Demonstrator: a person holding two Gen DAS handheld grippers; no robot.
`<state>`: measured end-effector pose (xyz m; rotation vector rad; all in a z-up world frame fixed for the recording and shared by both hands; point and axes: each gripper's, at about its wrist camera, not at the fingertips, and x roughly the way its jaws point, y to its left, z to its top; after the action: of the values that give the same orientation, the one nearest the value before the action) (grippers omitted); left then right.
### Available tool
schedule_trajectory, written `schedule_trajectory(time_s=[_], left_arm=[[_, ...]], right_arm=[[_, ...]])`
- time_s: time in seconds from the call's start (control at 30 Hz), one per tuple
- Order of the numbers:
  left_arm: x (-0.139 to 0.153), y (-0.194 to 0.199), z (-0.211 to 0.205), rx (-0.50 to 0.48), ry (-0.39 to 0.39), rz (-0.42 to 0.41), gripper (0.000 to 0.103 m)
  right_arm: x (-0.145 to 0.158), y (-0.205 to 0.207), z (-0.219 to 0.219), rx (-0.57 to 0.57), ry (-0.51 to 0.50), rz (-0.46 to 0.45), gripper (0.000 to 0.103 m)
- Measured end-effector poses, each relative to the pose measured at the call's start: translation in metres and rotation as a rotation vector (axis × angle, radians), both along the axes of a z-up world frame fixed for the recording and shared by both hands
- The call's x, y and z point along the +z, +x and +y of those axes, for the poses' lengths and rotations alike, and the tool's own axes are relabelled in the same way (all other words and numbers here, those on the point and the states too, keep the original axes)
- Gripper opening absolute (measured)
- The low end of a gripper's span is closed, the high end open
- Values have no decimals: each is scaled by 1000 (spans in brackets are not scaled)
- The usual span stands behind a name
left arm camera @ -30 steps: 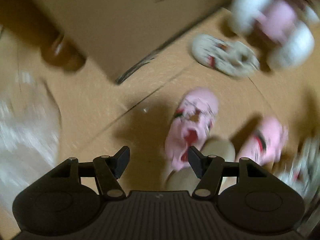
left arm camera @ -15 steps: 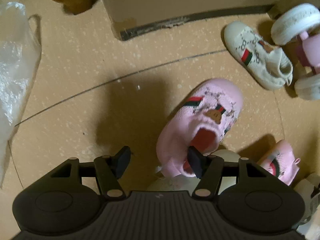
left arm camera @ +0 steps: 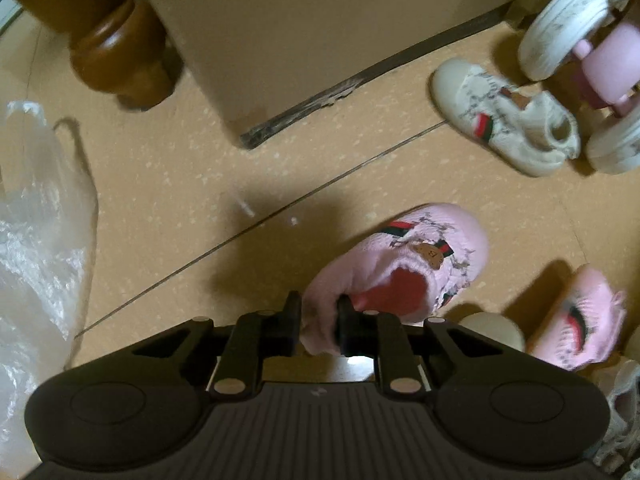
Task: Organize scattered shoes
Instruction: 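Grasp the pink bear-print sock shoe at its opening with the left tool, then carry the pink sock shoe with the left tool toward the shoe row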
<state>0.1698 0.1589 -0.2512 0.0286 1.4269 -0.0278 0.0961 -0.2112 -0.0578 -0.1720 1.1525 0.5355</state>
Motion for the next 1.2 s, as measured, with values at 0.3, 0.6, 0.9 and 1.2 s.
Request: schedule_trajectory(time_s=[0.3,0.6,0.9,1.2], left_arm=[[-11,2,13,65,-35,44,25],[-15,4,25,76,-83,43,25],[-20,6,23,31,-109,44,25],[-8,9,20,-22,-100,-9,17]], right_arm=[[-98,18,61,-25,39,-8,60],[-151,32,81,-86,57,1,47],[-179,44,89,-124,65,-17,43],[-152,44,76,-108,106,-44,12]])
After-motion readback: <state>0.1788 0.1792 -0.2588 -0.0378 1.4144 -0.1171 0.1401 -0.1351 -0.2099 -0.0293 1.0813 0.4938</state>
